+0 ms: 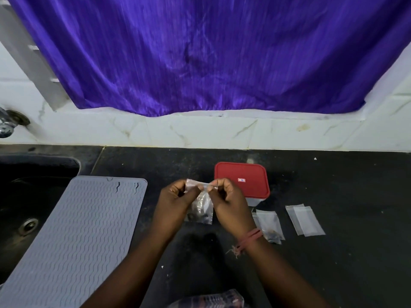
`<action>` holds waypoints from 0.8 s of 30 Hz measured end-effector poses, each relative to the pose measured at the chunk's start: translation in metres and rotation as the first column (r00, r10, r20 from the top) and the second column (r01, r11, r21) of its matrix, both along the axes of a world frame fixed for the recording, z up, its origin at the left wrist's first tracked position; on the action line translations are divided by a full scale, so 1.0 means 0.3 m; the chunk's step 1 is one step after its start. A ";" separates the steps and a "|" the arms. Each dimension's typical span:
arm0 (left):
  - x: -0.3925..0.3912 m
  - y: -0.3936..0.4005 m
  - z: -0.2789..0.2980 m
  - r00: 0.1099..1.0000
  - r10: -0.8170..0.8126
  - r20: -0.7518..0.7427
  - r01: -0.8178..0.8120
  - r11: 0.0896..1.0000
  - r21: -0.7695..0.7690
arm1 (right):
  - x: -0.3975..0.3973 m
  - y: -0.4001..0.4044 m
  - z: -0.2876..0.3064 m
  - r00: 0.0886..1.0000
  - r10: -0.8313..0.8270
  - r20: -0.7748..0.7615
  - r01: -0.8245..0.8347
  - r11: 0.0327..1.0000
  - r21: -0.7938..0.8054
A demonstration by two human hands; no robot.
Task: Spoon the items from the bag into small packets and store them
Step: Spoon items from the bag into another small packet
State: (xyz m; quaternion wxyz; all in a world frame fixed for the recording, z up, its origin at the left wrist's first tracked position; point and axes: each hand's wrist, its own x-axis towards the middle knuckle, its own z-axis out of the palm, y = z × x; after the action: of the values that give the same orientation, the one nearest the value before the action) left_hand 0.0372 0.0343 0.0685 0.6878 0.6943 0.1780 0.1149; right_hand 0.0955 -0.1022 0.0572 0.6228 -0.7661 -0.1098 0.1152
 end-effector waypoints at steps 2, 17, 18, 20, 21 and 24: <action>-0.006 -0.001 -0.007 1.000 -0.009 0.002 0.009 1.000 -0.005 | -0.010 -0.006 0.009 1.000 -0.006 -0.028 0.007 1.000 0.029; -0.051 0.076 -0.007 0.994 -0.105 -0.024 0.107 0.989 0.104 | -0.110 0.089 0.027 0.999 -0.050 -0.002 0.050 0.991 0.124; -0.056 0.083 -0.007 0.994 -0.109 -0.023 0.111 0.989 0.096 | -0.117 0.094 0.022 0.998 -0.056 -0.002 0.055 0.990 0.129; -0.065 0.094 -0.009 0.995 -0.096 -0.011 0.097 0.992 0.081 | -0.136 0.098 0.009 0.995 -0.096 -0.021 0.098 0.982 0.159; -0.068 0.096 -0.011 0.996 -0.086 -0.012 0.087 0.994 0.067 | -0.144 0.095 0.003 0.991 -0.127 -0.032 0.131 0.976 0.174; -0.074 0.085 -0.015 0.996 -0.084 -0.042 0.085 0.996 0.009 | -0.144 0.065 -0.007 0.979 -0.196 -0.053 0.202 0.966 0.158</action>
State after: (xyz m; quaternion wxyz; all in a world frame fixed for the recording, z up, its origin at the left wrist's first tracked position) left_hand 0.0148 0.0599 0.0639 0.6845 0.7070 0.1623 0.0720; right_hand 0.0522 -0.0827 0.0551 0.6936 -0.7175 -0.0296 0.0569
